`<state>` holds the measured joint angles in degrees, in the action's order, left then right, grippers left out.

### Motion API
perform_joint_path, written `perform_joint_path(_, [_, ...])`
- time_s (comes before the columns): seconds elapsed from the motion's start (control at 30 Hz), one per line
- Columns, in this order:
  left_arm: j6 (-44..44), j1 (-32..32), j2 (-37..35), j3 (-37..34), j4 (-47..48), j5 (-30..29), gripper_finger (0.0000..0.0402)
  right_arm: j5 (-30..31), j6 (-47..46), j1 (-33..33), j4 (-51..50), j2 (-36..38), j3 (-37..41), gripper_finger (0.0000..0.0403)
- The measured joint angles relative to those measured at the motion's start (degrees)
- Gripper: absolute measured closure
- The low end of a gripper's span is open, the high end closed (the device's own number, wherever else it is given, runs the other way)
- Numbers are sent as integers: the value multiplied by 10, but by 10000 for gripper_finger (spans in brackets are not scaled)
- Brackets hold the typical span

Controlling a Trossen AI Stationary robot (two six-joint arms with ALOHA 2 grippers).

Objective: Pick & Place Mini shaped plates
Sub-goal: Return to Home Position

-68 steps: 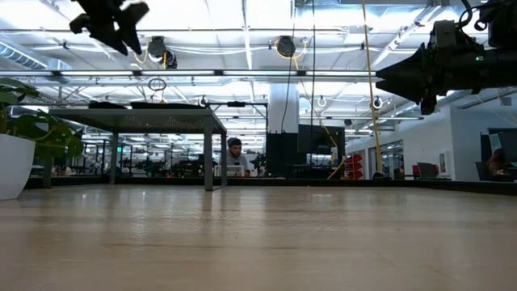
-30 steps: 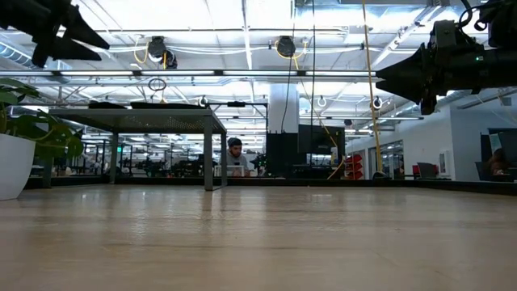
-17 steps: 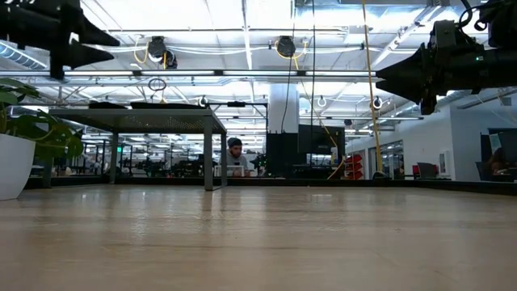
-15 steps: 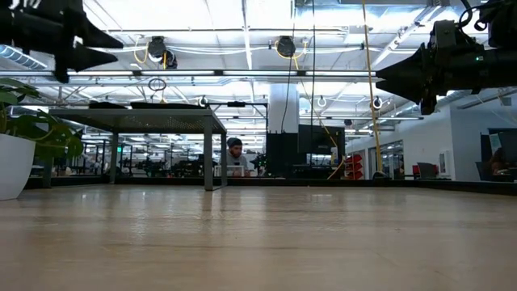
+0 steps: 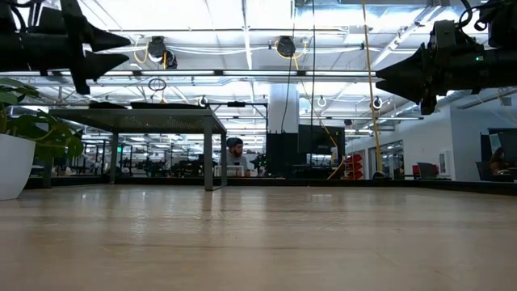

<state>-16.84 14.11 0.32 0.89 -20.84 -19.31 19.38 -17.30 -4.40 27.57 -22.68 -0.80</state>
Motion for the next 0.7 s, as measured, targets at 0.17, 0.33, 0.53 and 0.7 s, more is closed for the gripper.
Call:
perform_joint_path(0.17, [13, 0, 0, 1, 35, 0, 215, 0, 0, 0, 0, 0, 0, 273])
perform_joint_path(0.33, [13, 0, 0, 1, 119, 0, 215, 0, 0, 0, 0, 0, 0, 273])
perform_joint_path(0.53, [44, 0, 0, 1, 135, 0, 215, 0, 0, 0, 0, 0, 0, 273])
perform_joint_path(0.7, [91, 0, 0, 1, 138, -2, 215, 0, 0, 0, 0, 0, 0, 273])
